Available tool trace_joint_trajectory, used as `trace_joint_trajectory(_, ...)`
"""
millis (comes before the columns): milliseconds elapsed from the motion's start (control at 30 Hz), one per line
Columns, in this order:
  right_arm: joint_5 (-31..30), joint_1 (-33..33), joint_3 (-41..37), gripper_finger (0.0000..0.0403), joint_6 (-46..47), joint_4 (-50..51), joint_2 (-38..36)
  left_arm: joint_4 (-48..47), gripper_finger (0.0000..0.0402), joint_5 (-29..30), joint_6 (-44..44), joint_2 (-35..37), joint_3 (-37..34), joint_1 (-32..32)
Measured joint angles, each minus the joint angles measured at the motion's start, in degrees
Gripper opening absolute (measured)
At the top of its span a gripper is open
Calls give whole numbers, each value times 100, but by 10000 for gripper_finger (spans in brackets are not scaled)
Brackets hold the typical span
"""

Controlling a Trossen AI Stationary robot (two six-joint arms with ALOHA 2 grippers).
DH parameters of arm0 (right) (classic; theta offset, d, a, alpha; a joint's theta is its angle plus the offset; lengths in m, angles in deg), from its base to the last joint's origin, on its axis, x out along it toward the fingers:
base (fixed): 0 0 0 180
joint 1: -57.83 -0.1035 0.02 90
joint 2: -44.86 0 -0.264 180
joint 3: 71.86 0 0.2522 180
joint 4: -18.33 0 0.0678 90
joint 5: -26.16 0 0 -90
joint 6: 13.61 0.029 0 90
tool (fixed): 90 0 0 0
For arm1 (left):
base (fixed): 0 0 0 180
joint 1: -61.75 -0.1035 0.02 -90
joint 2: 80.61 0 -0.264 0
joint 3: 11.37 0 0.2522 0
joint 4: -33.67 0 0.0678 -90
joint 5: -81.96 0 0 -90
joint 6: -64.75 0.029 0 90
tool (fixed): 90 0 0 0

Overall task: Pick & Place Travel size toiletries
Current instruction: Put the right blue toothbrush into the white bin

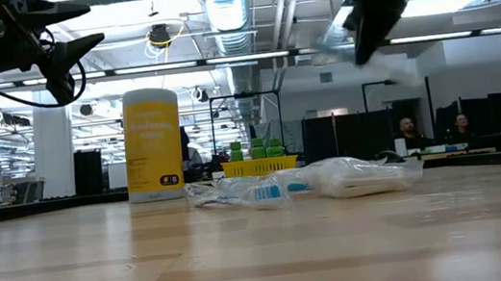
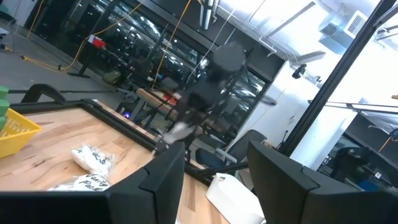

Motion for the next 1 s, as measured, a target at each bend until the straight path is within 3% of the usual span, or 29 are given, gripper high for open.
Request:
trace_joint_trajectory(200, 732, -899, 7, 22, 753, 251, -942, 0, 172, -2, -1, 0, 1, -1)
trace_joint_trajectory(467, 1119, -2999, 7, 11, 3094, 590, -1234, 0, 172, -4, 0, 0, -1, 0)
trace_joint_trajectory(700, 1070, -4666, 9, 23, 4902, 693, -806, 0, 172, -5, 0, 0, 0, -1)
trace_joint_trajectory(1000, 1058, -5727, 9, 24, 5368, 665, 262, 0, 172, -4, 1, 0, 1, 1)
